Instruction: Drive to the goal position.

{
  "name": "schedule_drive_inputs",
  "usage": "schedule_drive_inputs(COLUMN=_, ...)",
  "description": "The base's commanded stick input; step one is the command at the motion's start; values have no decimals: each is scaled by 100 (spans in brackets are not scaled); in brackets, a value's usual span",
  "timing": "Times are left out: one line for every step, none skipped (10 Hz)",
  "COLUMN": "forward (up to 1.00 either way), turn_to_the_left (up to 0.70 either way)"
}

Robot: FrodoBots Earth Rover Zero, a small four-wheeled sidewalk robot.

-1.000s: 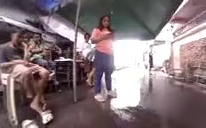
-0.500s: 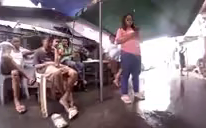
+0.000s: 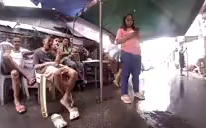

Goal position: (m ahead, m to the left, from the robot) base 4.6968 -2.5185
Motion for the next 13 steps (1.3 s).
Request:
schedule_drive_inputs(forward=0, turn_to_the_left=-12)
schedule_drive_inputs(forward=0, turn_to_the_left=-55)
schedule_drive_inputs(forward=0, turn_to_the_left=-99)
schedule_drive_inputs(forward=0, turn_to_the_left=-99)
schedule_drive_inputs(forward=0, turn_to_the_left=-99)
schedule_drive_inputs(forward=0, turn_to_the_left=-99)
schedule_drive_inputs(forward=0, turn_to_the_left=-99)
schedule_drive_inputs(forward=0, turn_to_the_left=-76)
schedule_drive_inputs(forward=0, turn_to_the_left=0)
schedule_drive_inputs(forward=0, turn_to_the_left=0)
schedule_drive_inputs(forward=0, turn_to_the_left=0)
schedule_drive_inputs(forward=0, turn_to_the_left=0)
schedule_drive_inputs(forward=0, turn_to_the_left=0)
